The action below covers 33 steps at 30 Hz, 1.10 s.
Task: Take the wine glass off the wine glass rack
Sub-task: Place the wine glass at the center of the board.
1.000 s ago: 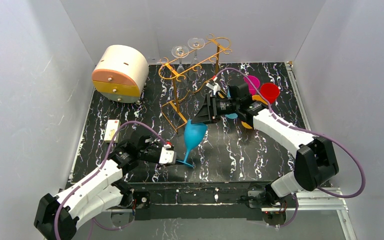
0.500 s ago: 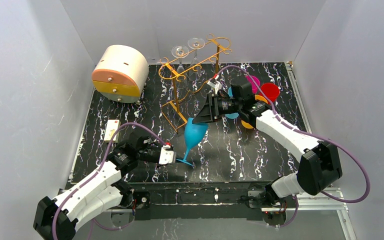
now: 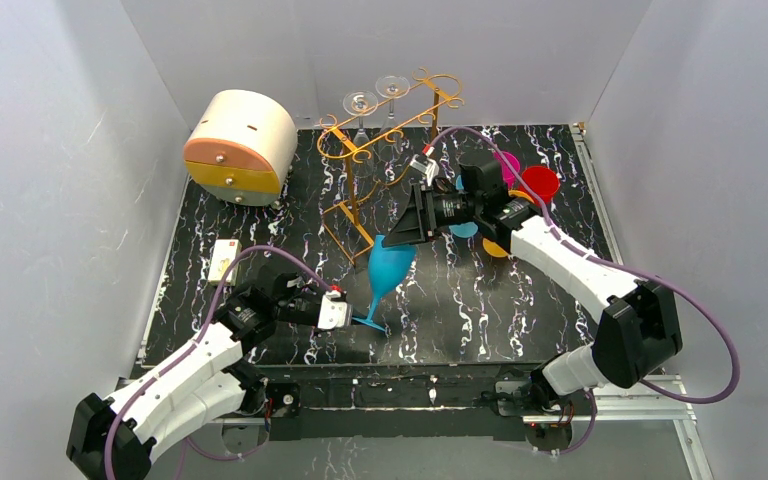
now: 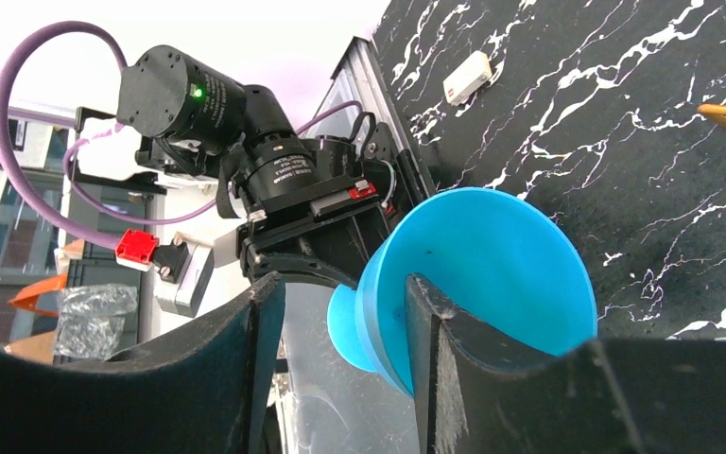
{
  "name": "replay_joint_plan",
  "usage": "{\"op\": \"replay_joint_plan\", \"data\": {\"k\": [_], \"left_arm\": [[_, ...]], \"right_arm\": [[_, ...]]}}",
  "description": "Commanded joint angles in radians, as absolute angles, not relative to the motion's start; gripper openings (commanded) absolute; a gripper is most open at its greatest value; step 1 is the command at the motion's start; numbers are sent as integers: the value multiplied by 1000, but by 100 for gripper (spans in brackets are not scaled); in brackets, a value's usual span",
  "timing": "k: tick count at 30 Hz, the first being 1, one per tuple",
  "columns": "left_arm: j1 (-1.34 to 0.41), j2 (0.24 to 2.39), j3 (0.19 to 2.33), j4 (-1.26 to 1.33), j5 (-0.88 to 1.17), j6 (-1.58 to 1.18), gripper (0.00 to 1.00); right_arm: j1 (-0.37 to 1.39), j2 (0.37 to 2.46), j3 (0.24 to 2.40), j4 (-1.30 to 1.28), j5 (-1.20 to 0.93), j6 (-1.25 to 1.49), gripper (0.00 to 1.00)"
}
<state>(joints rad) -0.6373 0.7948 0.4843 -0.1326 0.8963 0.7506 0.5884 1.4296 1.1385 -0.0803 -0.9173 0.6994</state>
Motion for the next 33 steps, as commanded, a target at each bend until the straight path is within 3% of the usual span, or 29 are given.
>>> {"op": "replay_joint_plan", "data": {"k": [1,10,19,24,33], "left_arm": [[-633,780,483,-114,855,748,0],[-634,736,468,-101,746,758,0],[-634,727,451,-62,770,730,0],[-634,742,453,-74,789,728,0],[-634,775,466,-105,819,737,0]], "right_arm": [[618,1439,1208,-139,-1013,664,57],[625,1416,1220,-209,-1003,602,40],[657,1432,1227,-167,-1042,622,44],[658,1417,1218,-138,-1032,632,40],[657,1414,1218,-140,-1022,632,20]]}}
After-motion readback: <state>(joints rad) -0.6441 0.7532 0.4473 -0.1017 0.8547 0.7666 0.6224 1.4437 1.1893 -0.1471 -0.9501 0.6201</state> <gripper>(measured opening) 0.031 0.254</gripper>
